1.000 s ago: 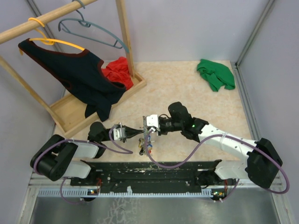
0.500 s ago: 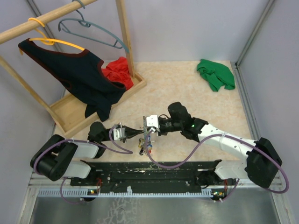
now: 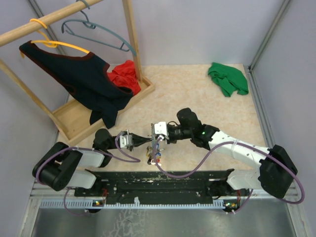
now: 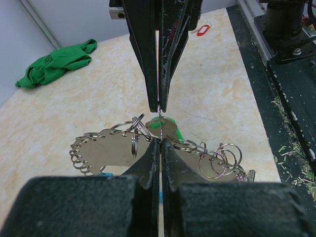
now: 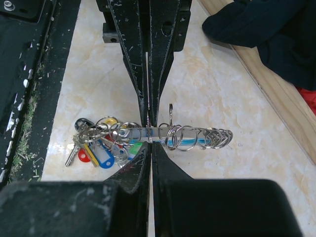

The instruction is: Put the keys on the keyring

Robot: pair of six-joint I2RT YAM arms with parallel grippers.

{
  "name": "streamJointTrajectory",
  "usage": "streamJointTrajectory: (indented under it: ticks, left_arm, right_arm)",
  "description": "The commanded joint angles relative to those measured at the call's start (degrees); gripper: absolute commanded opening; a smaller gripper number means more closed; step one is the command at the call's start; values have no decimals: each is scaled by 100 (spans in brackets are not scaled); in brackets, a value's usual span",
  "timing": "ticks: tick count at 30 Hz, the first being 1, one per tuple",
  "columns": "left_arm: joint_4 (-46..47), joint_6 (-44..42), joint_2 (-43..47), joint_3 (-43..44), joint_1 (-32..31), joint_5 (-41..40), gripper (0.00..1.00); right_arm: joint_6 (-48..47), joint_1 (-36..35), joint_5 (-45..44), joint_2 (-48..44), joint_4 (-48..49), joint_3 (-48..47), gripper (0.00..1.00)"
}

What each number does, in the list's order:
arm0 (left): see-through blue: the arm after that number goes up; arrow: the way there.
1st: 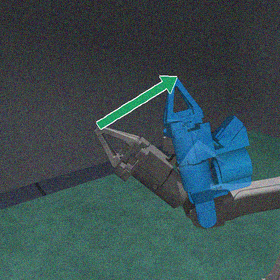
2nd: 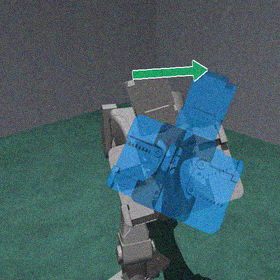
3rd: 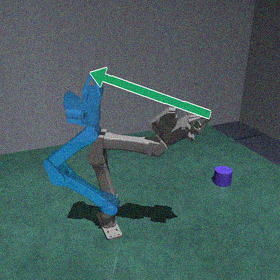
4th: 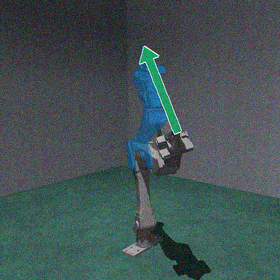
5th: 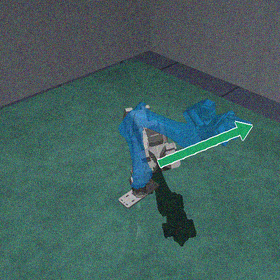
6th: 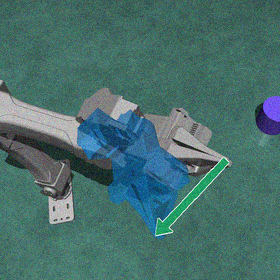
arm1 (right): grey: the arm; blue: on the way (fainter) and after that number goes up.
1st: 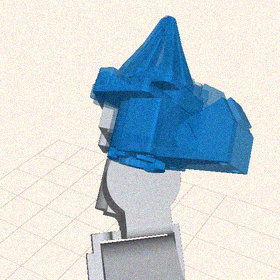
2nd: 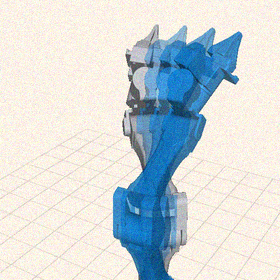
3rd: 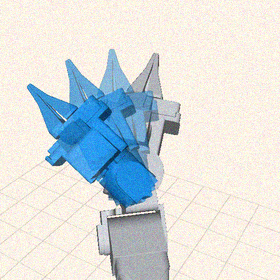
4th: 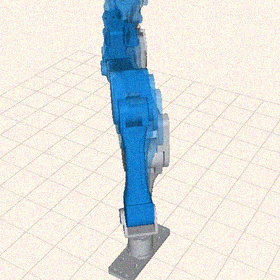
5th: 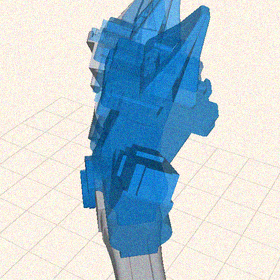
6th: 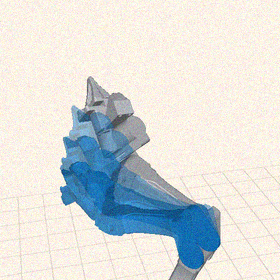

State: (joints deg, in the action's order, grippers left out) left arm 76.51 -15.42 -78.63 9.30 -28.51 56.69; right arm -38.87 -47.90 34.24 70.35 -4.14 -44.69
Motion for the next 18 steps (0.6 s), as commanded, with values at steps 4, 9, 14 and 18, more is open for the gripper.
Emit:
streamJointTrajectory:
  ticks: [4, 9, 14, 18]
  left_arm:
    - [408, 94, -45, 125, 21, 183, 0]
    - [581, 190, -117, 118, 21, 223, 0]
    - [719, 236, -144, 90, 21, 212, 0]
    - [783, 264, -144, 78, 17, 152, 0]
  right_arm:
    - [48, -81, 183, 75, 199, -286, 0]
    - [65, -121, 217, 144, 194, -332, 0]
    - [143, -145, 282, 175, 241, -358, 0]
    - [259, -174, 294, 163, 302, -365, 0]
